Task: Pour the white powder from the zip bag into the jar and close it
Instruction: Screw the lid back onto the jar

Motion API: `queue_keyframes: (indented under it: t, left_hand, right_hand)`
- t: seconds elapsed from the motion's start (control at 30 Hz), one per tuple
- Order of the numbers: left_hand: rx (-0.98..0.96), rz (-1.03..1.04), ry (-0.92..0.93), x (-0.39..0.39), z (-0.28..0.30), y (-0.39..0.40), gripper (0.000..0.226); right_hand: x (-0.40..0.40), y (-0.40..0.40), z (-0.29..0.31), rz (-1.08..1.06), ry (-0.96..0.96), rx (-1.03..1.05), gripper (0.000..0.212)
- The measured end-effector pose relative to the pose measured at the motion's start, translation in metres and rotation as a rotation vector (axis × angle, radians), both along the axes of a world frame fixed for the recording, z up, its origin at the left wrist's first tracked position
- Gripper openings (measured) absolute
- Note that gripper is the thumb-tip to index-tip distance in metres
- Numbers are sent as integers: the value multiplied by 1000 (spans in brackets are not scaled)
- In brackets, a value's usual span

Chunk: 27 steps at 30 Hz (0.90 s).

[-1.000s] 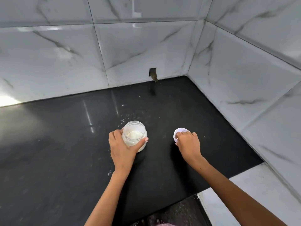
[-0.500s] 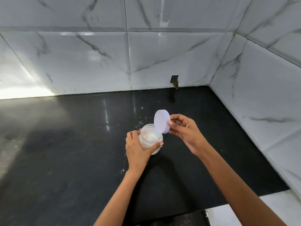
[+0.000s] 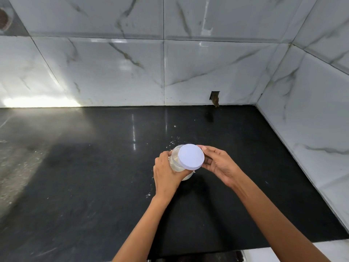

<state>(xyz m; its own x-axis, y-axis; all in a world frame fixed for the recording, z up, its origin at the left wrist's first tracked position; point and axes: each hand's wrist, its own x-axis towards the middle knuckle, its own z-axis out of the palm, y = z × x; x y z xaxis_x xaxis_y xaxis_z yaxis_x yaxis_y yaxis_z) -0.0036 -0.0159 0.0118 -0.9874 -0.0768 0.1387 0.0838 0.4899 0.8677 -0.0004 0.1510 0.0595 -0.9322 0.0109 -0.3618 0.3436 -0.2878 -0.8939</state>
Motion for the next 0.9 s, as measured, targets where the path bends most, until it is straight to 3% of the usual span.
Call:
queue_keyframes:
  t: [0.2, 0.3, 0.47, 0.67, 0.77, 0.9]
  left_hand:
    - [-15, 12, 9, 1, 1, 1, 77]
    - [0, 9, -19, 1, 2, 2, 79]
    - [55, -16, -71, 2, -1, -2, 77]
    - [148, -63, -113, 1, -9, -7, 65]
    - [184, -160, -121, -3, -13, -17, 64]
    - [137, -290, -109, -14, -15, -38, 66]
  right_hand:
    - [-7, -17, 1, -49, 203, 580, 29]
    - [-14, -24, 5, -16, 337, 771, 34]
    - [-20, -35, 6, 104, 431, 1007, 23]
    - [-23, -41, 12, 389, 399, 1393, 71]
    - [-27, -39, 16, 461, 435, 1423, 68]
    - [-32, -31, 21, 612, 445, 1262, 65]
